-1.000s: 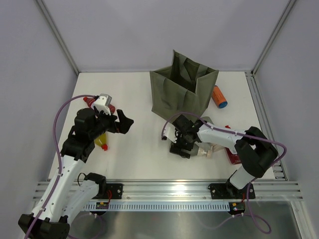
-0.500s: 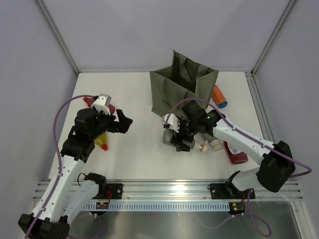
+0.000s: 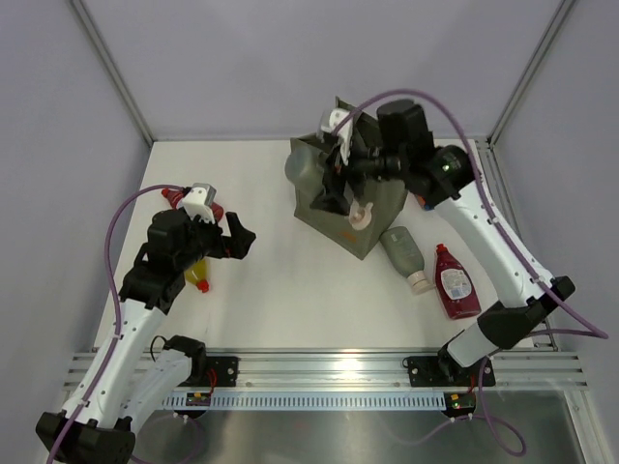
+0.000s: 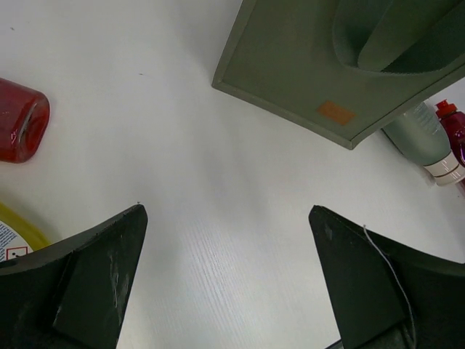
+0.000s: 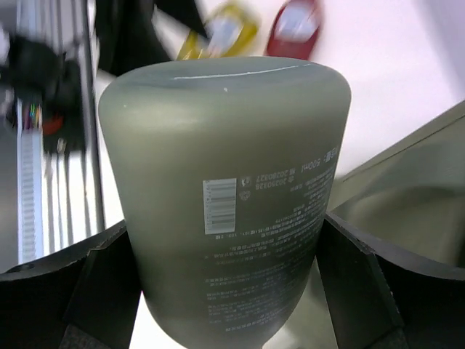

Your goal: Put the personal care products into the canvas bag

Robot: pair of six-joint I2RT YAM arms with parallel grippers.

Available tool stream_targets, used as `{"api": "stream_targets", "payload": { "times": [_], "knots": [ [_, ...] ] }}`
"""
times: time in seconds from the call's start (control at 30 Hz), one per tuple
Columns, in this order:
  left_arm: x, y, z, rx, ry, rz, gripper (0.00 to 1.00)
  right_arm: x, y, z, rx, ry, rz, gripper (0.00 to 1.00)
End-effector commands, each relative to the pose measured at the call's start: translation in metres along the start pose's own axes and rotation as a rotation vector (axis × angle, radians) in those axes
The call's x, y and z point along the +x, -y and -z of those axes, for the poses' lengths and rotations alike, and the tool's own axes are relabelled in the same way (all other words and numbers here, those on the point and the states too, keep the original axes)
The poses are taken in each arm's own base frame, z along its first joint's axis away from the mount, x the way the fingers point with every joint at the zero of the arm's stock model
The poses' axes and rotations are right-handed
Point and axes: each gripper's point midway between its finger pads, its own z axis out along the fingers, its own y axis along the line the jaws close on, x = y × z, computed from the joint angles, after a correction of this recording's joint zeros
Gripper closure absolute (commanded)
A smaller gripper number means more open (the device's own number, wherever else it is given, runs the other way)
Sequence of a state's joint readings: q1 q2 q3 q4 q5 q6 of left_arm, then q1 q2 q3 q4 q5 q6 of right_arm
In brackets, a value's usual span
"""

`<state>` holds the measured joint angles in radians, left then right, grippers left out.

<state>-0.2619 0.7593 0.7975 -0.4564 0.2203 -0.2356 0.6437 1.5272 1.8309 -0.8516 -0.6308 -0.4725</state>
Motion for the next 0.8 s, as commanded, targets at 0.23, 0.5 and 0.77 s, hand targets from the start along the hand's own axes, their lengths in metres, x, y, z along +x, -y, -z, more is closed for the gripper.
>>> {"api": "stream_targets", "payload": {
  "times": [0.23,0.5,0.77],
  "knots": [
    [-0.020,-0.005,0.004,-0.042,0.056,-0.007,0.01,-0.156,0.158,0.081,0.457,0.486,0.007,1.00],
    [-0.015,-0.009,0.002,-0.053,0.049,-0.025,0.01,-0.081,0.226,0.066,0.587,0.379,-0.099,1.00],
    [-0.013,-0.007,0.002,-0.039,0.053,-0.044,0.01,0.001,0.225,0.060,0.686,0.224,-0.183,1.00]
  ]
}}
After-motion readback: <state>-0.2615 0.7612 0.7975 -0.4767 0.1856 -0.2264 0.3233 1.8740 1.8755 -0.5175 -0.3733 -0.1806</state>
